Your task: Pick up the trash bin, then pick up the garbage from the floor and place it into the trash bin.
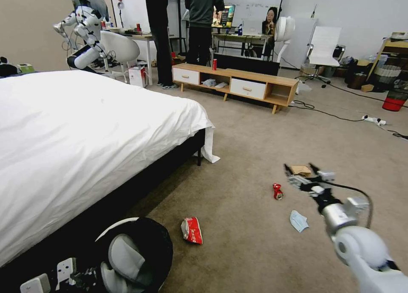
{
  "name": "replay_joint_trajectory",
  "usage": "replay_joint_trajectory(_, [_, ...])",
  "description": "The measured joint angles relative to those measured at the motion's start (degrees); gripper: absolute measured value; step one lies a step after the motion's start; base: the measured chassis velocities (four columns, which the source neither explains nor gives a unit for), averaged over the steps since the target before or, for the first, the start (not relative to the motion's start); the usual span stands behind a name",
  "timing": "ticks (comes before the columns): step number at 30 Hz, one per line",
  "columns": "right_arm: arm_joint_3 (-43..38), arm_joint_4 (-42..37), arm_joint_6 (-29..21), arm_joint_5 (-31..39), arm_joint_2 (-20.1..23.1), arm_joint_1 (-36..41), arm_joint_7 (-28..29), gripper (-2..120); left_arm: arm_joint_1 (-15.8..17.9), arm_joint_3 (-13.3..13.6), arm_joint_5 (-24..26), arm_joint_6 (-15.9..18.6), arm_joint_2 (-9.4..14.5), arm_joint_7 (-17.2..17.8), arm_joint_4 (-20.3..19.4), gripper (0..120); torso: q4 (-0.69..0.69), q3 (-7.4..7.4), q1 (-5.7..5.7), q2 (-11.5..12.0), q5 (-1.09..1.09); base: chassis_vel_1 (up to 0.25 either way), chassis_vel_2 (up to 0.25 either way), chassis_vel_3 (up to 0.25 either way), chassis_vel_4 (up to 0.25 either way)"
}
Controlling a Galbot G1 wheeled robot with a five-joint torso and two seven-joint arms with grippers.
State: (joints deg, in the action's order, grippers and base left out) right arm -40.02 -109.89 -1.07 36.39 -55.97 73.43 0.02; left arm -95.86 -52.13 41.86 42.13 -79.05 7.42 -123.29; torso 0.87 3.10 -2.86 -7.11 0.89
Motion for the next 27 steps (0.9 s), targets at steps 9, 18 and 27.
replay_joint_trajectory(9, [-7.63,-5.73,2.09,-2.26,-2.48,5.03,0.99,100,1.18,0.65,-0.27,0.00,-0.59,-0.20,0.28,1,-0.02,0.01,0.00,0.00,0.01,0.000,0.000,0.000,0.000])
replay_joint_trajectory(18, [-12.22,-8.48,3.12,-5.03,-5.46,6.90,2.24,100,1.40,0.16,-0.87,0.00,-2.02,-0.70,-0.41,1,-0.01,0.01,0.00,0.00,0.01,0.000,0.000,0.000,0.000])
replay_joint_trajectory(27, [-16.48,-11.67,5.87,-7.62,-9.20,8.86,1.91,100,2.15,0.51,-2.40,0.00,-3.46,-1.33,-0.23,1,-0.01,0.01,0.00,0.00,0.00,0.000,0.000,0.000,0.000])
